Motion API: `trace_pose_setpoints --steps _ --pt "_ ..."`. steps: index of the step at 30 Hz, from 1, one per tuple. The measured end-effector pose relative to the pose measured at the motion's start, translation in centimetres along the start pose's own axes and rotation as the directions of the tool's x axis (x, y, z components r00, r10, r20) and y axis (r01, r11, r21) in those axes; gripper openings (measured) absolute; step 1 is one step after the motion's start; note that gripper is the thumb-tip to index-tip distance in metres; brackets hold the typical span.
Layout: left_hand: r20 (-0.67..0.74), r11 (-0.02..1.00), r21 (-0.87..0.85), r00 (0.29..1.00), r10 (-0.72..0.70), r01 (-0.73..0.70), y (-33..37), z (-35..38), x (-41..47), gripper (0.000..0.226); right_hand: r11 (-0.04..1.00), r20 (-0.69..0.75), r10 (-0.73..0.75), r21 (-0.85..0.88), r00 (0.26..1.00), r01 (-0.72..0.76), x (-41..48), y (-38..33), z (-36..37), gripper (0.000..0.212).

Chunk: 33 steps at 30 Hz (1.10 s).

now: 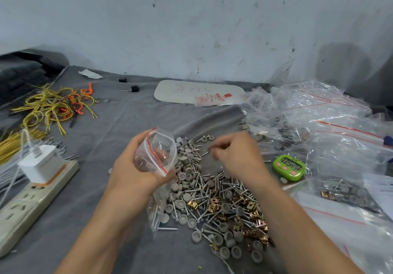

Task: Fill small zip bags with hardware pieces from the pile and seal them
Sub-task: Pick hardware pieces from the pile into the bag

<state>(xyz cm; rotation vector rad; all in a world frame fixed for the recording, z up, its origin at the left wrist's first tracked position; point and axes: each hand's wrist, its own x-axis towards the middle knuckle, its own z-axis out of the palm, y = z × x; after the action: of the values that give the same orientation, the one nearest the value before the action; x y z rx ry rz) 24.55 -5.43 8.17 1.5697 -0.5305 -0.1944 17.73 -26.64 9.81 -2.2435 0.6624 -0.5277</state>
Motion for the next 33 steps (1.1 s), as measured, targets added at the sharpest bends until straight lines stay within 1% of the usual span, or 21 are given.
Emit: trace_pose_setpoints --steps 2,4,7,10,16,21,23,26,28,31,33 --pt "-0.018 1.000 -0.030 1.000 -0.002 0.002 0.1 -0.2 0.2 0.078 0.983 0.123 0.061 -0.181 0.990 -0.038 0.6 1.5 2.2 0.026" --pt "-0.034 0.998 -0.055 0.999 0.003 -0.004 0.3 -0.4 0.2 0.076 0.969 0.157 0.078 -0.246 0.984 -0.037 1.3 2.4 3.6 0.025" --pt "-0.058 0.996 -0.091 0.998 0.002 -0.007 0.5 -0.9 0.0 0.076 0.975 0.113 0.072 -0.219 0.991 -0.046 2.2 2.8 4.5 0.022" --pt "-0.068 0.995 -0.094 0.998 0.006 -0.013 0.5 -1.4 0.0 0.076 0.985 0.083 0.076 -0.159 0.994 -0.062 2.6 3.1 5.4 0.023" --pt "-0.064 0.994 -0.111 0.998 0.016 -0.023 0.6 -2.5 -0.3 0.079 0.976 0.108 0.059 -0.214 0.992 -0.035 3.0 2.8 6.0 0.027" --pt "-0.056 0.993 -0.120 0.998 0.010 -0.016 0.8 -2.4 -0.2 0.077 0.964 0.178 0.021 -0.265 0.984 0.028 2.9 2.7 6.2 0.034" --pt "-0.041 0.993 -0.116 0.999 0.006 -0.011 0.9 -2.1 -0.3 0.078 0.951 0.209 0.021 -0.306 0.978 0.045 2.8 2.5 6.4 0.031" --pt "-0.029 0.995 -0.098 1.000 0.002 -0.004 1.0 -1.5 -0.3 0.078 0.942 0.230 0.026 -0.332 0.973 0.053 2.6 2.4 6.5 0.021" --pt "-0.030 0.996 -0.090 1.000 -0.004 0.001 1.0 -1.2 -0.3 0.078 0.956 0.201 0.040 -0.292 0.979 0.020 2.3 2.5 6.4 0.014" --pt "-0.035 0.997 -0.084 0.999 -0.004 0.001 0.9 -1.2 -0.3 0.078 0.977 0.080 0.152 -0.165 0.985 -0.137 2.0 2.6 6.0 0.019" --pt "-0.038 0.997 -0.078 0.999 -0.002 -0.001 0.8 -1.2 -0.3 0.078 0.965 -0.024 0.192 -0.180 0.981 -0.193 1.8 2.8 5.7 0.017"
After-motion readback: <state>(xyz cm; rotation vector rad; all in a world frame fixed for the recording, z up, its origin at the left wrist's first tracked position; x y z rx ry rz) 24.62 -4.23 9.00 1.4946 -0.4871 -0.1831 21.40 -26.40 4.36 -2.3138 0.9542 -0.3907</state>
